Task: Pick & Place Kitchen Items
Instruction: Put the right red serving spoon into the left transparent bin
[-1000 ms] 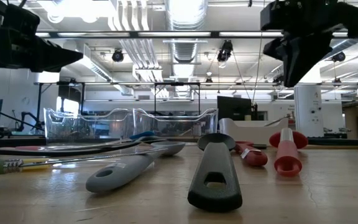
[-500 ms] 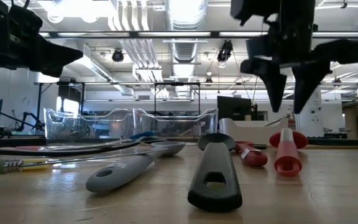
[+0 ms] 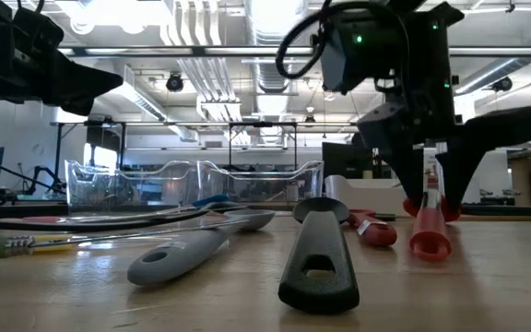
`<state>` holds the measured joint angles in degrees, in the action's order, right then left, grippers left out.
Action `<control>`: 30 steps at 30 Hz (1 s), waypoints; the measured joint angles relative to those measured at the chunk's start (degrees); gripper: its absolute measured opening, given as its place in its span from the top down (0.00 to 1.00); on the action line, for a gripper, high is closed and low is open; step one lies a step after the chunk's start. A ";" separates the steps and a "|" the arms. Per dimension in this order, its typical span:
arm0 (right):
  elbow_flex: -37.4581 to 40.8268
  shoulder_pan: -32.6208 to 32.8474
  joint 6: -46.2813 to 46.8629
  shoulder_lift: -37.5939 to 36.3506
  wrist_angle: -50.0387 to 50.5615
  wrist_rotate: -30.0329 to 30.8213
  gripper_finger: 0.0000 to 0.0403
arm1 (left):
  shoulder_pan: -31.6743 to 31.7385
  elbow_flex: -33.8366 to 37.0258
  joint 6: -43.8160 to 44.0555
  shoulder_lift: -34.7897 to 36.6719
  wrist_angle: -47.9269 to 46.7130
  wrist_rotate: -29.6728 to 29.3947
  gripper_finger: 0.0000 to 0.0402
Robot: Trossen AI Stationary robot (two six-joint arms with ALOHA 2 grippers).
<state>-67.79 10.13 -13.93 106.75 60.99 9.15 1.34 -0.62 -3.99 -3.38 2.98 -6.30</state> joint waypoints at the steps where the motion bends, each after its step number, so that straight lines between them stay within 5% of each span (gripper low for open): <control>1: 0.28 0.00 0.00 0.21 -0.14 0.00 0.52 | 0.00 0.00 0.00 0.00 0.01 -0.01 0.94; 5: 0.83 0.00 0.06 0.77 0.41 -0.22 0.61 | 0.00 0.00 -0.02 0.00 0.00 -0.01 0.94; 11: 0.69 -0.03 4.07 -0.06 4.38 -1.58 0.90 | 0.02 0.00 -0.39 0.00 0.28 -0.22 0.94; 22: -0.51 1.35 11.49 -8.98 16.63 -3.81 0.90 | 0.02 0.00 -0.11 0.00 0.48 -0.22 0.94; 30: -3.24 1.23 20.01 -19.58 13.03 0.66 0.90 | 0.02 0.00 3.31 -0.07 2.73 -0.20 0.94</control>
<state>-71.03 11.36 6.08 87.17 74.02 9.81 1.36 -0.62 -0.68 -3.44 5.72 -6.50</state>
